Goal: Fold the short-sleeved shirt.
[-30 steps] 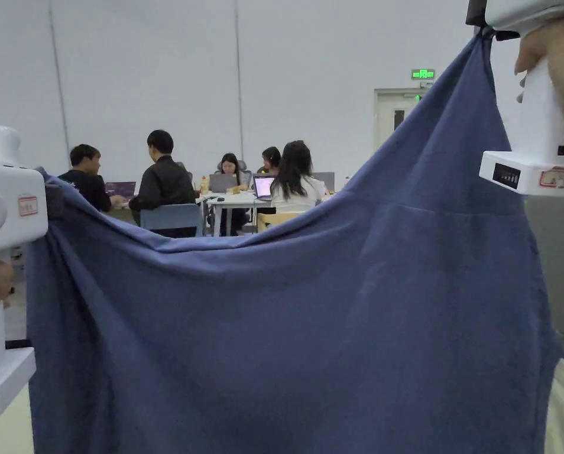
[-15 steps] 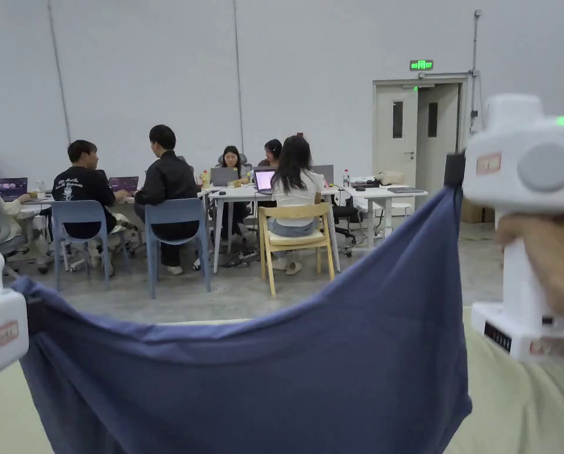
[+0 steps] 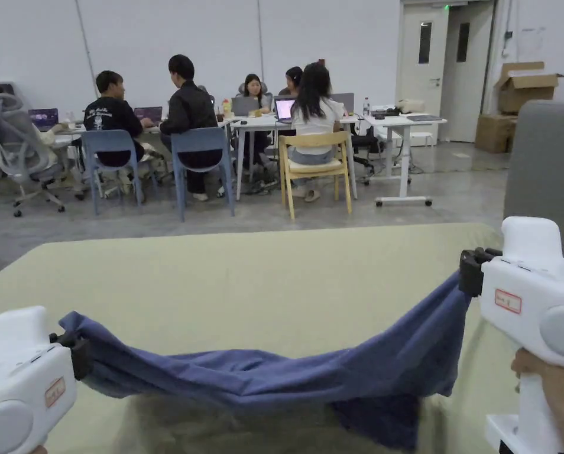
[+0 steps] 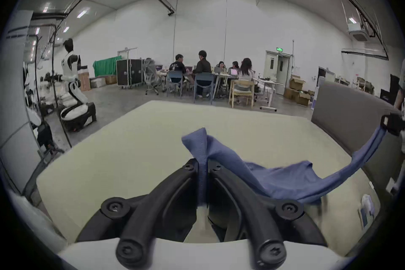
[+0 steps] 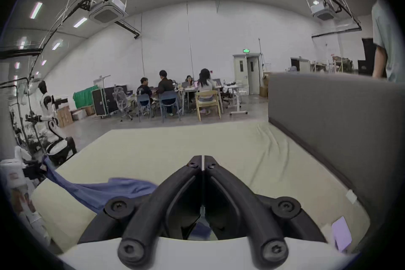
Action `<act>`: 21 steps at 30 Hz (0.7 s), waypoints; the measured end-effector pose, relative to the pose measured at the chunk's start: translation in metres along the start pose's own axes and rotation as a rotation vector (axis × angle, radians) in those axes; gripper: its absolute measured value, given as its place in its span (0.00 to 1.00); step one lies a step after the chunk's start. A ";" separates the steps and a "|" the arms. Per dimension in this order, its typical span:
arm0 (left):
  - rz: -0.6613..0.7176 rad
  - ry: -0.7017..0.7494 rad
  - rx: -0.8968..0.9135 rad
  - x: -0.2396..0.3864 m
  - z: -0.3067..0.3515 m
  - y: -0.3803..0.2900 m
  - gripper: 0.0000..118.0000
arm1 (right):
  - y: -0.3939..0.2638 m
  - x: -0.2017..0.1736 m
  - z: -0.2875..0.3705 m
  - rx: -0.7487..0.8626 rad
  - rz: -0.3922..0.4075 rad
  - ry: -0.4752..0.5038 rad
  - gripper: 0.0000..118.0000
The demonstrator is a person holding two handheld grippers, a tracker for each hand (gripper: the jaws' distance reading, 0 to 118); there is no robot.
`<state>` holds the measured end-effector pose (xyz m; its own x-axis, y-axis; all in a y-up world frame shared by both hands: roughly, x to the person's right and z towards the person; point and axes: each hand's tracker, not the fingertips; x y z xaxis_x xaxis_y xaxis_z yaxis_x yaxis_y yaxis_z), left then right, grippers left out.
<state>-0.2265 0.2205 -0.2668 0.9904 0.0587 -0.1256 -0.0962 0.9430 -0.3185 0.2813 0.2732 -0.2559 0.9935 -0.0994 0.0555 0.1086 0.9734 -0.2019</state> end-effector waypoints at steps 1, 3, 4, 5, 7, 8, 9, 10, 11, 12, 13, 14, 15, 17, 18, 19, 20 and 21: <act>0.017 -0.003 -0.015 -0.004 0.008 -0.015 0.03 | -0.017 0.005 0.008 -0.013 -0.034 0.012 0.03; 0.012 0.014 -0.079 -0.011 0.023 -0.049 0.03 | -0.055 0.009 0.035 -0.053 -0.046 0.004 0.03; 0.016 0.010 -0.091 -0.014 0.028 -0.060 0.03 | -0.068 0.010 0.043 -0.068 -0.039 0.006 0.03; 0.018 -0.005 -0.119 -0.019 0.036 -0.076 0.03 | -0.089 0.011 0.057 -0.114 -0.014 0.001 0.03; 0.014 0.011 -0.147 -0.026 0.049 -0.097 0.03 | -0.120 0.017 0.078 -0.134 -0.025 -0.001 0.03; 0.009 0.006 -0.153 -0.030 0.055 -0.109 0.03 | -0.138 0.021 0.089 -0.158 -0.026 -0.008 0.03; -0.005 0.013 -0.178 -0.033 0.061 -0.118 0.03 | -0.154 0.024 0.100 -0.202 -0.042 -0.032 0.03; -0.002 0.017 -0.181 -0.034 0.067 -0.125 0.03 | -0.165 0.028 0.108 -0.236 -0.063 -0.031 0.03; -0.001 0.014 -0.188 -0.037 0.072 -0.132 0.03 | -0.182 0.034 0.116 -0.251 -0.081 -0.030 0.03; 0.000 0.016 -0.196 -0.038 0.074 -0.137 0.03 | -0.193 0.038 0.120 -0.300 -0.061 -0.051 0.03; -0.003 0.023 -0.205 -0.039 0.075 -0.142 0.03 | -0.203 0.039 0.125 -0.329 -0.050 -0.086 0.03; -0.015 0.020 -0.217 -0.038 0.077 -0.148 0.03 | -0.214 0.044 0.128 -0.348 -0.072 -0.092 0.03; -0.030 0.035 -0.243 -0.039 0.076 -0.153 0.03 | -0.222 0.049 0.132 -0.394 -0.101 -0.083 0.03; -0.016 0.037 -0.267 -0.045 0.074 -0.163 0.03 | -0.233 0.053 0.137 -0.425 -0.133 -0.081 0.03; -0.009 0.040 -0.289 -0.045 0.074 -0.168 0.03 | -0.237 0.055 0.138 -0.430 -0.110 -0.084 0.03; -0.006 0.045 -0.293 -0.046 0.073 -0.171 0.03 | -0.240 0.055 0.137 -0.437 -0.082 -0.101 0.03; -0.004 0.048 -0.301 -0.047 0.073 -0.175 0.03 | -0.241 0.055 0.136 -0.457 -0.056 -0.114 0.03; -0.007 0.053 -0.307 -0.048 0.073 -0.179 0.03 | -0.242 0.055 0.136 -0.450 -0.072 -0.107 0.03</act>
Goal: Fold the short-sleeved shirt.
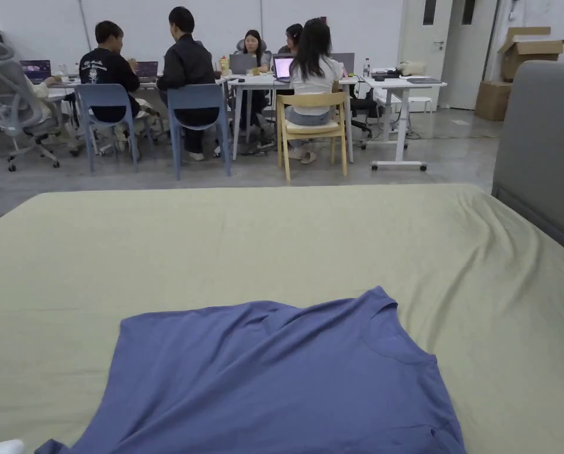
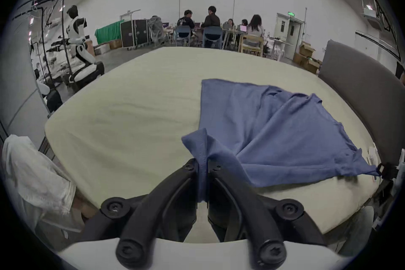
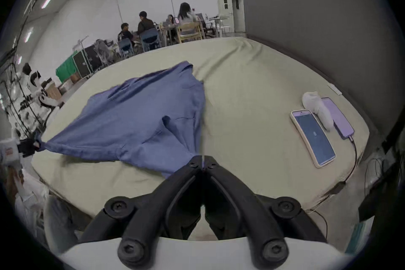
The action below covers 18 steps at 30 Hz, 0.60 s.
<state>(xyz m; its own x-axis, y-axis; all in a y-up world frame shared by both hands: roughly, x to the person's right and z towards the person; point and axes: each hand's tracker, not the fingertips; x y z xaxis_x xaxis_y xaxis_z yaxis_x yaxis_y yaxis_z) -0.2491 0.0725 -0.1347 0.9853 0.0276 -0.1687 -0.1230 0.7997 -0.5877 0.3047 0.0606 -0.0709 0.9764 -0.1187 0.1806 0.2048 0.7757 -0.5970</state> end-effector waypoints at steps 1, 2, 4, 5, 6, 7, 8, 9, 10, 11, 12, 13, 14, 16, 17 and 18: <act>-0.002 0.000 -0.008 0.002 0.000 -0.003 0.03 | 0.001 0.001 0.000 -0.003 -0.012 0.004 0.03; -0.006 0.002 -0.016 0.002 0.000 -0.007 0.03 | 0.003 0.002 -0.001 -0.005 -0.023 0.008 0.03; -0.010 0.002 -0.022 0.002 -0.001 -0.012 0.03 | 0.006 0.000 -0.002 -0.005 -0.030 0.006 0.03; -0.014 0.007 -0.024 0.005 0.000 -0.016 0.03 | 0.006 -0.001 -0.003 -0.007 -0.026 0.006 0.03; -0.020 0.006 -0.024 0.006 0.000 -0.018 0.03 | 0.006 -0.002 -0.004 -0.008 -0.018 0.001 0.03; -0.026 -0.002 -0.022 0.005 0.000 -0.020 0.03 | 0.006 -0.003 -0.004 -0.010 -0.011 -0.001 0.03; -0.025 -0.013 -0.022 0.005 0.000 -0.021 0.06 | 0.006 -0.005 -0.005 -0.026 0.013 0.006 0.03; -0.020 -0.023 -0.032 0.004 0.001 -0.022 0.18 | 0.007 -0.007 -0.005 -0.049 0.036 0.011 0.05; -0.001 -0.052 -0.065 0.002 0.000 -0.022 0.58 | 0.008 -0.009 -0.005 -0.059 0.045 0.029 0.31; 0.006 -0.064 -0.113 0.000 -0.002 -0.021 0.91 | 0.010 -0.012 -0.008 -0.093 0.054 0.054 0.71; 0.018 -0.071 -0.125 0.000 0.001 -0.021 0.99 | 0.011 -0.015 -0.010 -0.137 0.064 0.045 0.98; 0.017 -0.067 -0.104 0.000 0.005 -0.019 0.99 | 0.011 -0.020 -0.008 -0.103 0.066 0.041 1.00; 0.019 -0.061 -0.099 0.001 0.008 -0.018 0.99 | 0.013 -0.024 -0.003 -0.047 0.086 0.035 1.00; 0.011 -0.042 -0.081 0.003 0.015 -0.012 0.99 | 0.019 -0.034 -0.004 -0.055 0.098 0.020 1.00; 0.002 -0.033 -0.071 0.005 0.021 -0.010 0.99 | 0.023 -0.040 -0.004 -0.049 0.103 0.022 1.00; -0.013 -0.008 -0.057 0.008 0.027 -0.005 0.99 | 0.029 -0.047 -0.002 -0.044 0.115 0.019 1.00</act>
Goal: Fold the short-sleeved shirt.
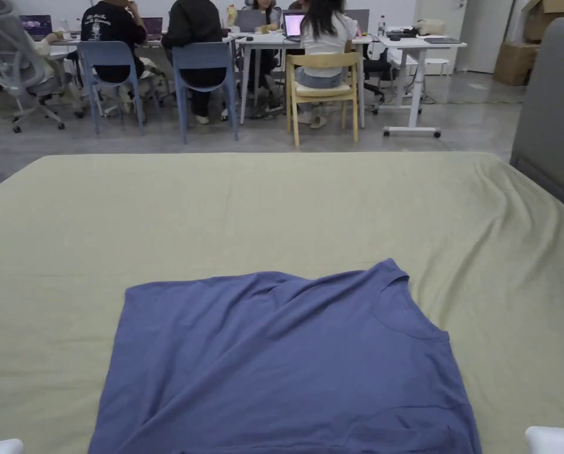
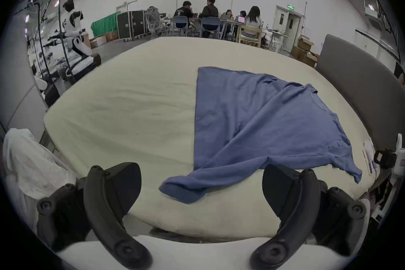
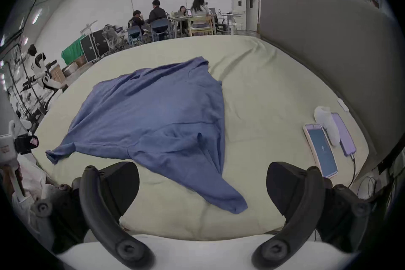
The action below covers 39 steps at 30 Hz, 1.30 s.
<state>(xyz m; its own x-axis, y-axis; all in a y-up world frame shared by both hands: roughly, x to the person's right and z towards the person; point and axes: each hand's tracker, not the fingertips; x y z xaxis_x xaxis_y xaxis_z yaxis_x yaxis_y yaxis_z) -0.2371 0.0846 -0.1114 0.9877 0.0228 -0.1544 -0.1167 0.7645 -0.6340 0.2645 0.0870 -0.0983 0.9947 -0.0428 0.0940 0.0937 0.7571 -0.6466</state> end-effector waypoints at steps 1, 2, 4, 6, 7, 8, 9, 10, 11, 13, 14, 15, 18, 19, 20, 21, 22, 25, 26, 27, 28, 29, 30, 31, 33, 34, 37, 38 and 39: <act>-0.006 0.011 0.020 0.002 0.005 0.003 0.99 | 0.004 -0.005 0.002 0.019 0.008 -0.002 1.00; -0.019 0.032 0.055 0.006 0.013 0.006 0.98 | 0.008 -0.012 0.004 0.036 0.019 -0.001 1.00; -0.036 0.032 0.118 0.014 0.029 0.007 0.77 | 0.017 -0.030 0.008 0.055 0.036 -0.011 0.86; -0.038 0.113 0.153 0.024 0.039 0.007 0.00 | 0.022 -0.050 0.013 0.083 0.073 0.006 0.06; -0.020 0.164 0.138 0.026 0.035 0.003 0.00 | 0.023 -0.061 0.011 0.075 0.088 -0.007 0.02; -0.031 0.155 0.116 0.030 0.032 -0.003 0.00 | 0.022 -0.070 0.011 0.105 0.091 -0.041 0.02; -0.047 0.100 0.062 0.029 0.030 -0.006 0.00 | 0.020 -0.078 0.010 0.078 0.092 -0.003 0.02; -0.013 0.069 0.075 0.029 0.030 -0.011 0.00 | 0.019 -0.086 0.008 0.064 0.099 0.066 0.02; 0.029 0.057 0.093 0.025 0.029 -0.012 0.00 | 0.015 -0.091 0.006 0.056 0.078 0.129 0.02; 0.016 0.036 0.062 0.023 0.023 -0.021 0.00 | 0.010 -0.100 0.003 0.018 0.060 0.173 0.02; -0.009 0.041 0.056 0.023 0.018 -0.028 0.00 | 0.011 -0.104 0.001 0.018 0.057 0.178 0.02; -0.029 0.054 0.055 0.018 0.019 -0.029 0.01 | 0.008 -0.107 0.001 0.017 0.057 0.202 0.02; 0.024 -0.024 -0.083 0.005 -0.001 -0.046 0.77 | 0.003 -0.116 -0.005 -0.011 0.089 0.236 0.02; 0.065 -0.046 -0.122 -0.002 -0.004 -0.046 0.94 | 0.001 -0.118 -0.008 -0.020 0.097 0.233 0.02; 0.112 -0.052 -0.110 -0.008 -0.011 -0.051 0.94 | -0.002 -0.120 -0.012 -0.033 0.097 0.239 0.02; 0.131 -0.021 -0.110 -0.010 -0.017 -0.055 0.94 | -0.003 -0.122 -0.015 -0.051 0.095 0.247 0.02; 0.133 0.016 -0.108 -0.012 -0.023 -0.057 0.94 | -0.004 -0.124 -0.018 -0.065 0.087 0.256 0.02; 0.062 0.087 -0.111 -0.015 -0.039 -0.052 0.94 | -0.007 -0.130 -0.028 -0.103 0.065 0.270 0.02; 0.042 0.084 -0.121 -0.016 -0.048 -0.050 0.94 | -0.008 -0.131 -0.032 -0.112 0.066 0.269 0.02; 0.037 0.077 -0.126 -0.013 -0.051 -0.047 0.94 | -0.009 -0.133 -0.035 -0.115 0.072 0.262 0.02; 0.027 0.072 -0.127 -0.014 -0.058 -0.046 0.94 | -0.009 -0.135 -0.037 -0.119 0.079 0.251 0.02; 0.016 0.071 -0.129 -0.014 -0.067 -0.045 0.94 | -0.009 -0.136 -0.040 -0.127 0.088 0.240 0.02; 0.011 0.071 -0.132 -0.015 -0.074 -0.043 0.94 | -0.009 -0.137 -0.042 -0.132 0.091 0.235 0.02; 0.010 0.071 -0.134 -0.012 -0.079 -0.040 0.94 | -0.009 -0.137 -0.044 -0.138 0.085 0.237 0.02; 0.029 0.049 -0.152 -0.015 -0.093 -0.037 0.94 | -0.007 -0.135 -0.048 -0.154 0.069 0.244 0.02; 0.038 0.032 -0.168 -0.016 -0.098 -0.036 0.92 | -0.007 -0.135 -0.048 -0.157 0.066 0.240 0.02; 0.068 0.038 -0.144 -0.012 -0.098 -0.035 0.05 | -0.006 -0.133 -0.049 -0.160 0.067 0.232 0.02; 0.105 0.031 -0.112 -0.010 -0.098 -0.035 0.01 | -0.005 -0.132 -0.049 -0.158 0.068 0.228 0.02; 0.139 -0.037 -0.112 -0.003 -0.096 -0.036 0.01 | -0.005 -0.130 -0.050 -0.157 0.065 0.222 0.02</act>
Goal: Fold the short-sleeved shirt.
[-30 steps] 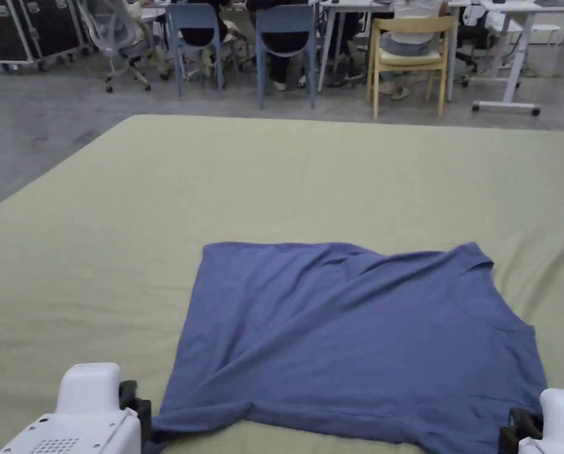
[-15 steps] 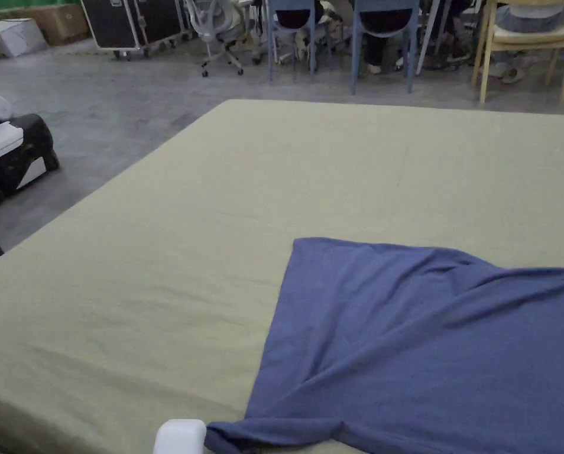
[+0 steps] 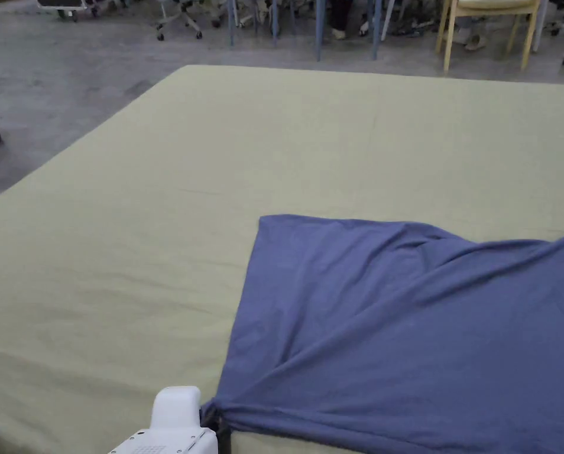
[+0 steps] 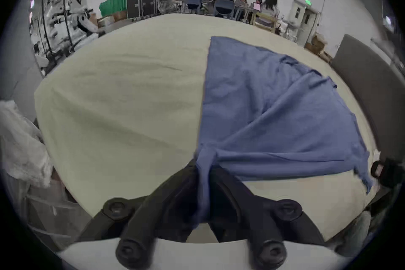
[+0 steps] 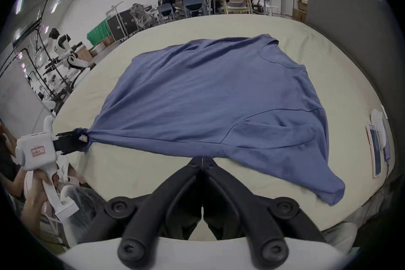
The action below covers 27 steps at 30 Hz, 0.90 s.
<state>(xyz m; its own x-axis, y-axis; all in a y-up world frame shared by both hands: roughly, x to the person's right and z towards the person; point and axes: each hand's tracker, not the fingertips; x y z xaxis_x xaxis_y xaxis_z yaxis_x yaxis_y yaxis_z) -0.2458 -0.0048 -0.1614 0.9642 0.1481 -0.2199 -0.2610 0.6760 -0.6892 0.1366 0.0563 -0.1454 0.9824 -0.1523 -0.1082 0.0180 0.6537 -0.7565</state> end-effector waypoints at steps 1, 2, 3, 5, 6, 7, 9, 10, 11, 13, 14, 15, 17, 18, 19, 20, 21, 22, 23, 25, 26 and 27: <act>-0.014 0.036 -0.036 0.006 -0.003 0.002 0.01 | 0.001 0.002 0.000 0.000 -0.004 -0.006 0.03; -0.065 0.094 -0.031 0.009 -0.004 0.004 0.01 | 0.001 0.004 0.000 0.004 -0.011 -0.015 0.08; -0.078 0.082 -0.012 0.011 -0.003 0.002 0.01 | 0.001 0.006 0.000 0.006 -0.021 -0.019 0.24; -0.074 0.080 -0.029 0.011 -0.003 0.004 0.01 | 0.002 0.013 0.000 -0.010 -0.042 -0.035 0.65; -0.074 0.075 -0.029 0.008 -0.002 0.004 0.01 | 0.001 0.018 -0.002 -0.047 -0.066 -0.060 0.76; -0.075 0.068 -0.032 0.007 -0.002 0.005 0.01 | -0.001 0.020 -0.003 -0.062 -0.064 -0.083 0.93; -0.083 0.065 -0.049 0.005 -0.003 0.004 0.01 | -0.008 0.029 0.005 -0.004 -0.060 -0.139 1.00; -0.088 0.067 -0.053 0.006 -0.003 0.005 0.01 | -0.013 0.034 0.008 -0.005 -0.058 -0.169 1.00; -0.102 0.076 -0.064 0.009 -0.005 0.007 0.01 | -0.012 0.042 0.010 -0.015 -0.050 -0.201 1.00; -0.150 0.102 -0.085 0.015 -0.008 0.007 0.01 | -0.018 0.055 0.012 -0.014 -0.044 -0.254 1.00; -0.181 0.116 -0.086 0.018 -0.008 0.008 0.01 | -0.022 0.064 0.012 -0.016 -0.044 -0.275 1.00; -0.203 0.126 -0.086 0.020 -0.008 0.007 0.01 | -0.023 0.071 0.011 -0.025 -0.039 -0.282 1.00; -0.229 0.138 -0.080 0.024 -0.010 0.003 0.01 | -0.031 0.085 0.009 -0.032 -0.033 -0.337 1.00; -0.230 0.140 -0.077 0.025 -0.009 0.002 0.01 | -0.034 0.091 0.007 -0.041 -0.027 -0.360 1.00; -0.225 0.139 -0.075 0.024 -0.009 0.003 0.01 | -0.036 0.096 0.004 -0.051 -0.015 -0.379 1.00; -0.213 0.138 -0.072 0.024 -0.008 0.002 0.01 | -0.038 0.100 0.000 -0.070 0.014 -0.409 1.00; -0.196 0.133 -0.071 0.023 -0.008 0.002 0.01 | -0.041 0.103 -0.005 -0.084 0.043 -0.411 1.00; -0.188 0.130 -0.070 0.022 -0.008 0.002 0.01 | -0.043 0.106 -0.010 -0.088 0.061 -0.408 1.00; -0.184 0.128 -0.068 0.022 -0.007 0.002 0.01 | -0.044 0.107 -0.016 -0.101 0.079 -0.410 0.99; -0.190 0.128 -0.050 0.022 -0.007 -0.003 0.01 | -0.048 0.106 -0.022 -0.083 0.111 -0.396 0.71; -0.192 0.130 -0.038 0.022 -0.005 -0.005 0.01 | -0.048 0.105 -0.022 -0.070 0.134 -0.362 0.56; -0.190 0.134 -0.024 0.023 -0.004 -0.007 0.01 | -0.048 0.105 -0.020 -0.055 0.115 -0.257 0.42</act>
<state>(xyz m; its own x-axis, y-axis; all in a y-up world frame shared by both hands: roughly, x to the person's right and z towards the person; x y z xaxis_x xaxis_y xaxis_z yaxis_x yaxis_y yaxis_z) -0.2225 -0.0092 -0.1648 0.9818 -0.0779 -0.1732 -0.0784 0.6648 -0.7429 0.2346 -0.0059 -0.1333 0.9925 0.1178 -0.0340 -0.0997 0.6138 -0.7832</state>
